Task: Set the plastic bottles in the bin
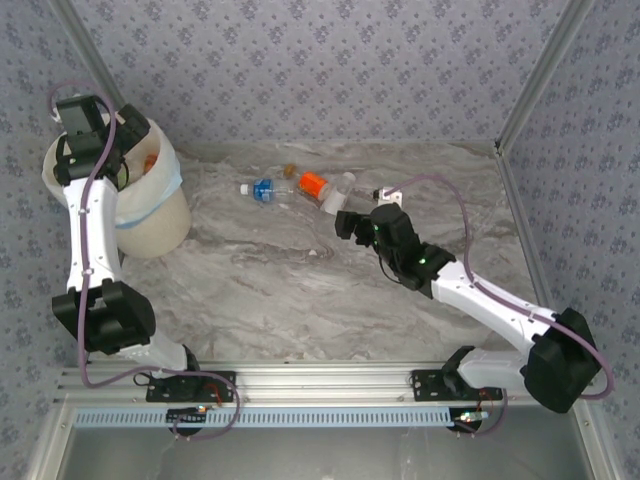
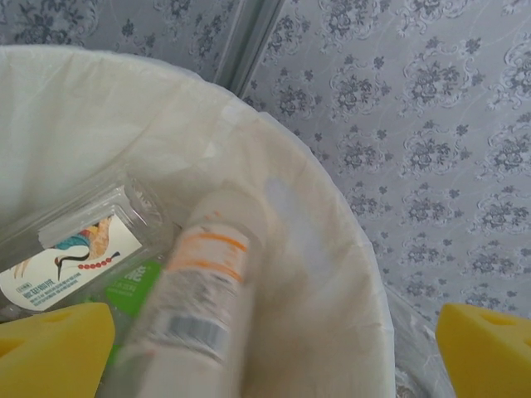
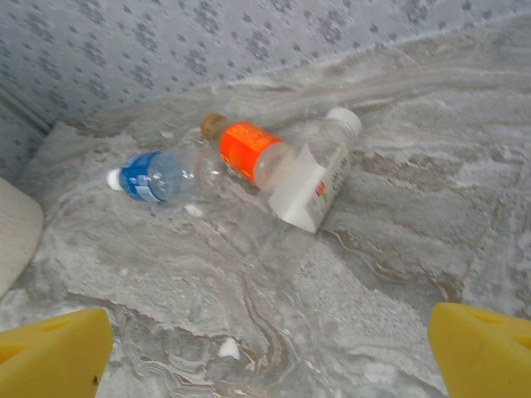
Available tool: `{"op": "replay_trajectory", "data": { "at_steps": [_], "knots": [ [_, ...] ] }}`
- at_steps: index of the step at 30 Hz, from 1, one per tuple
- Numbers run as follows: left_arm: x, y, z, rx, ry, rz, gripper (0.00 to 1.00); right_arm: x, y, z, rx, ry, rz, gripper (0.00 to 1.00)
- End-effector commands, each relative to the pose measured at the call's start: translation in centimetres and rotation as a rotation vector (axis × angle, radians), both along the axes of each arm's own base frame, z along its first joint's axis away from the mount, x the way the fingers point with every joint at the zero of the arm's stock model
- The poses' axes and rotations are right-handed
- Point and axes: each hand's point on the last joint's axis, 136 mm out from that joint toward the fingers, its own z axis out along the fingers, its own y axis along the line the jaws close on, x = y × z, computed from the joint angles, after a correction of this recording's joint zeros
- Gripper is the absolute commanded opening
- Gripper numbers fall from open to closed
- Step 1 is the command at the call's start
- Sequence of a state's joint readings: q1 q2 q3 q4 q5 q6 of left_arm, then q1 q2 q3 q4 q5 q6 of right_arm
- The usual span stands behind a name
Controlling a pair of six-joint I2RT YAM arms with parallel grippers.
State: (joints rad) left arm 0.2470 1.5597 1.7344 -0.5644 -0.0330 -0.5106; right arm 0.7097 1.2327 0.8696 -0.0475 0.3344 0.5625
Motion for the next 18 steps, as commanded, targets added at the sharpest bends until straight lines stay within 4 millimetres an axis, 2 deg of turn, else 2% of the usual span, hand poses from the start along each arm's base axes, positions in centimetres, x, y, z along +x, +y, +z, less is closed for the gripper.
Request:
{"op": "replay_trajectory", "data": {
  "at_steps": [1, 4, 7, 11, 18],
  "knots": [
    [-1.4, -1.4, 3.6, -0.017, -0.078, -0.053, 0.99, 0.5, -0.9, -1.4, -0.04, 0.068, -0.065, 1.0],
    [-1.7, -3.0, 4.7, -0.045, -0.128, -0.117, 1.0, 0.9, -0.6, -2.1, -0.052, 0.095, -0.07, 1.0],
    [-1.9, -5.7, 5.6, -0.056, -0.157, -0.203, 0.99, 1.3, -0.2, -2.9, -0.057, 0.115, -0.07, 1.0],
    [-2.0, -9.5, 5.6, -0.076, -0.169, -0.307, 1.0, 2.1, 0.7, -4.2, -0.046, 0.166, -0.069, 1.0],
    [-3.6, -13.5, 4.7, -0.109, -0.192, -0.382, 0.99, 4.2, 2.7, -6.5, -0.069, 0.224, -0.035, 0.99]
  ]
}}
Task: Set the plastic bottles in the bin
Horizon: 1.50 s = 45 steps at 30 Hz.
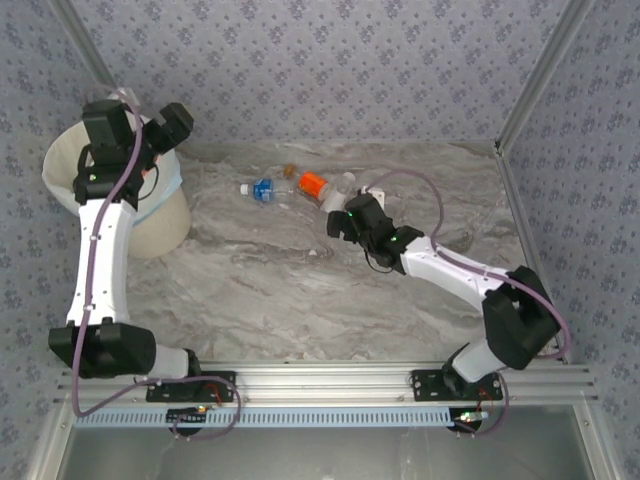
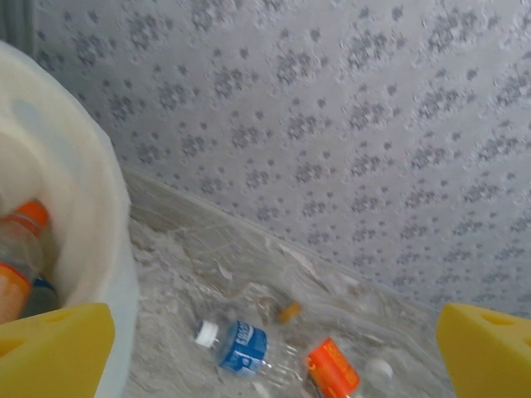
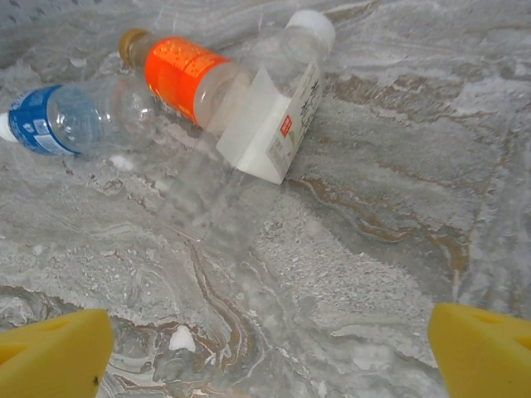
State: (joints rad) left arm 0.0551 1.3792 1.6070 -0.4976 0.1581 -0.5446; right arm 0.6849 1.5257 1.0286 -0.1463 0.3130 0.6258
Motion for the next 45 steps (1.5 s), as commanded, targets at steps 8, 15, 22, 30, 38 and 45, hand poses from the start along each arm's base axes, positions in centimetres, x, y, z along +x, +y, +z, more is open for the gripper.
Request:
{"op": "replay_trajectory", "data": {
  "at_steps": [8, 15, 22, 30, 38, 45],
  "knots": [
    [-3.7, -2.3, -2.0, -0.049, -0.012, -0.046, 0.99, 5.4, 4.7, -3.2, 0.06, 0.102, -0.012, 0.99],
    [-4.6, -1.7, -3.5, -0.008, 0.029, -0.022, 0.99, 8.1, 4.5, -7.6, -0.054, 0.175, -0.171, 0.95],
    [-4.5, -2.1, -4.1, -0.017, 0.036, -0.044, 0.99, 9.1, 4.3, -10.1, -0.163, 0.199, -0.18, 0.68],
    [-4.8, -5.8, -4.0, -0.042, 0.048, -0.207, 0.99, 8.2, 3.3, -6.4, -0.147, 0.078, -0.143, 0.43],
    [-5.0, -12.4, -4.1, -0.042, 0.002, -0.437, 0.99, 4.4, 2.2, -2.2, -0.059, -0.044, -0.006, 0.42],
    [-4.9, -17.4, -6.4, -0.128, 0.055, -0.572, 1.0, 0.9, 4.4, 2.7, 0.094, -0.226, 0.233, 0.41]
  ]
}}
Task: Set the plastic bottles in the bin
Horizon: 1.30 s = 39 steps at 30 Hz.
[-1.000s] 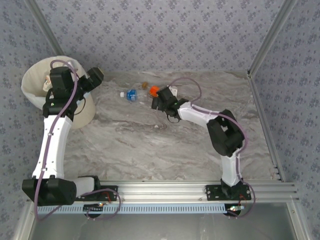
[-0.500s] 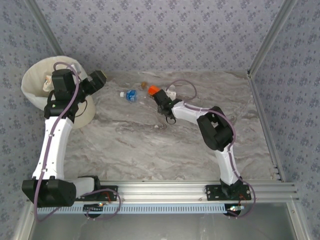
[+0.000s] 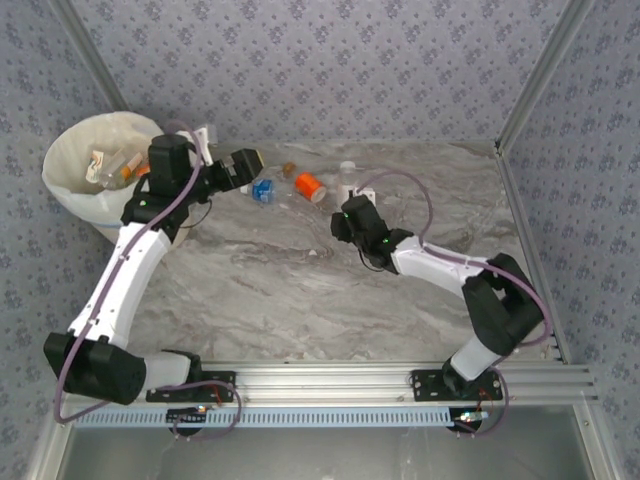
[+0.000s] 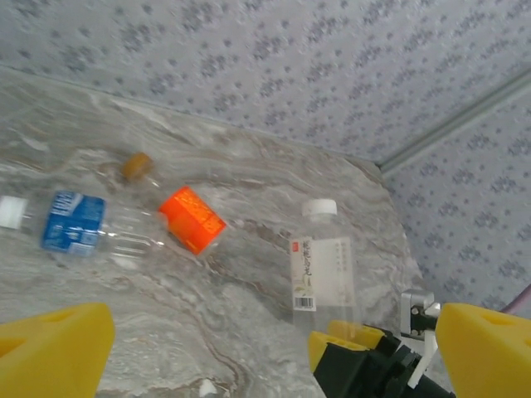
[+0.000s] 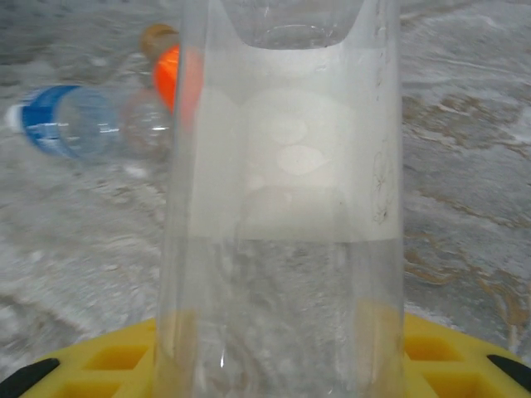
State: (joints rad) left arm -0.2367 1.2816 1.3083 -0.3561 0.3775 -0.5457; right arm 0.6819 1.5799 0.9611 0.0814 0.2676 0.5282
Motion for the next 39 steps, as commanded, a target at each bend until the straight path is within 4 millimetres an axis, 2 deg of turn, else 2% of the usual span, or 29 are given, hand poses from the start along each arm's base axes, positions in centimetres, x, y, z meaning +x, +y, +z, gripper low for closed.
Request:
{"op": "replay_trajectory", "data": {
  "at_steps": [1, 8, 14, 19, 24, 26, 32, 34, 39],
  "knots": [
    [-0.1, -3.0, -0.4, -0.067, 0.002, -0.096, 0.99, -1.0, 2.8, 4.3, 0.083, -0.156, 0.186, 0.41],
    [0.0, -7.0, -2.7, -0.118, 0.04, -0.149, 1.0, -3.8, 5.9, 8.0, 0.226, -0.244, 0.397, 0.43],
    [0.4, -8.9, -4.6, -0.105, 0.065, -0.156, 0.99, -5.1, 7.9, 10.6, 0.298, -0.294, 0.496, 0.45],
    [0.5, -10.4, -5.4, -0.092, 0.06, -0.183, 0.99, -6.0, 9.0, 11.7, 0.316, -0.304, 0.556, 0.46],
    [1.0, -11.1, -6.7, -0.066, 0.09, -0.172, 0.99, -6.9, 9.9, 12.7, 0.348, -0.326, 0.6, 0.47],
    [1.2, -11.2, -7.3, -0.067, 0.107, -0.17, 0.94, -7.2, 10.2, 13.1, 0.357, -0.336, 0.612, 0.47],
    [1.3, -11.3, -6.9, -0.085, 0.098, -0.171, 0.67, -7.4, 10.1, 13.3, 0.345, -0.343, 0.612, 0.51],
    [1.2, -11.2, -6.6, -0.082, 0.087, -0.17, 0.63, -7.5, 10.1, 13.4, 0.34, -0.342, 0.616, 0.55],
    [1.3, -10.5, -6.0, -0.044, 0.061, -0.152, 0.6, -7.6, 9.4, 13.2, 0.307, -0.332, 0.606, 0.7]
  ]
}}
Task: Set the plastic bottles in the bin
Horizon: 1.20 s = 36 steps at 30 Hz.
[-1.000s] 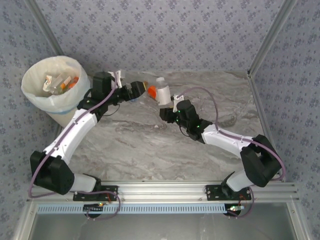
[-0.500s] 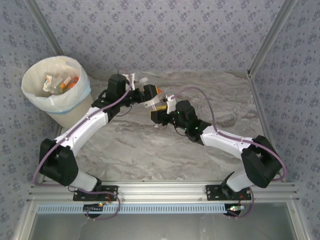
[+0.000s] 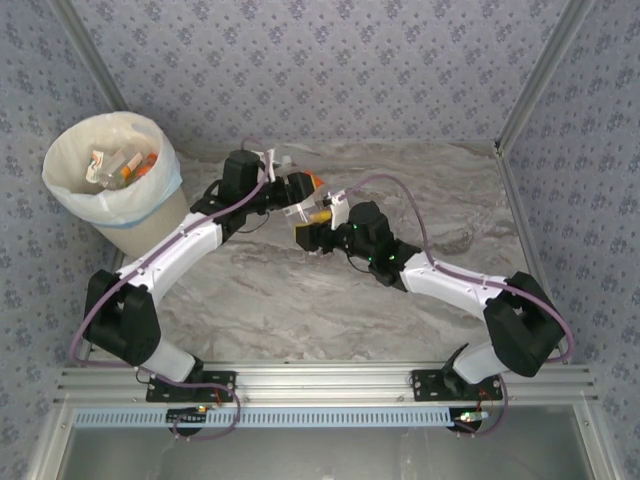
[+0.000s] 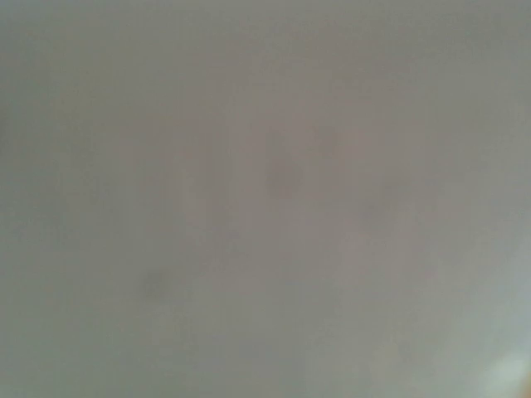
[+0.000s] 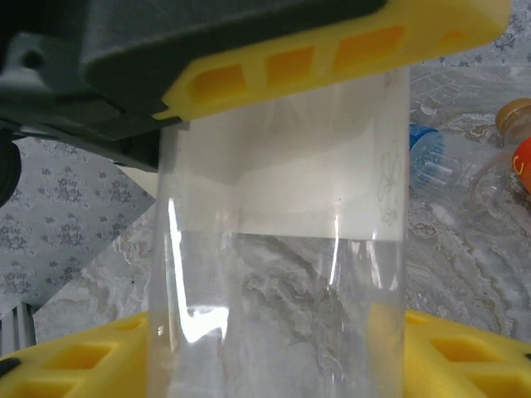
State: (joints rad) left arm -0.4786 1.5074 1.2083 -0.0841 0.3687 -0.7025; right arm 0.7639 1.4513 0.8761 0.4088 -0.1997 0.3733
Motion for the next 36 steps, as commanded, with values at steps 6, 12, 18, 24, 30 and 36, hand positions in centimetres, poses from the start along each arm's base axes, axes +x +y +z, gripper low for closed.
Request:
{"op": "replay_trajectory", "data": {
  "at_steps": [6, 12, 18, 24, 30, 36],
  "knots": [
    [0.9, 2.5, 3.1, 0.072, -0.121, 0.053, 0.58, -0.7, -2.5, 3.9, -0.014, -0.097, -0.05, 0.91],
    [1.5, 5.5, 4.6, 0.136, -0.151, 0.117, 0.58, 0.1, -6.5, 3.3, -0.108, -0.096, -0.232, 1.0],
    [2.1, 9.7, 8.3, 0.245, -0.241, 0.231, 0.57, 1.7, -11.9, 2.3, -0.161, -0.034, -0.528, 1.0],
    [2.5, 15.7, 13.6, 0.433, -0.372, 0.409, 0.57, 2.3, -15.0, 0.7, -0.156, 0.043, -0.676, 1.0],
    [1.9, 23.3, 20.0, 0.699, -0.482, 0.707, 0.57, 2.2, -14.4, 1.0, -0.09, 0.028, -0.628, 1.0],
    [2.2, 30.6, 21.8, 0.825, -0.442, 0.933, 0.57, 2.4, -14.2, 1.2, -0.1, 0.022, -0.613, 1.0]
  ]
}}
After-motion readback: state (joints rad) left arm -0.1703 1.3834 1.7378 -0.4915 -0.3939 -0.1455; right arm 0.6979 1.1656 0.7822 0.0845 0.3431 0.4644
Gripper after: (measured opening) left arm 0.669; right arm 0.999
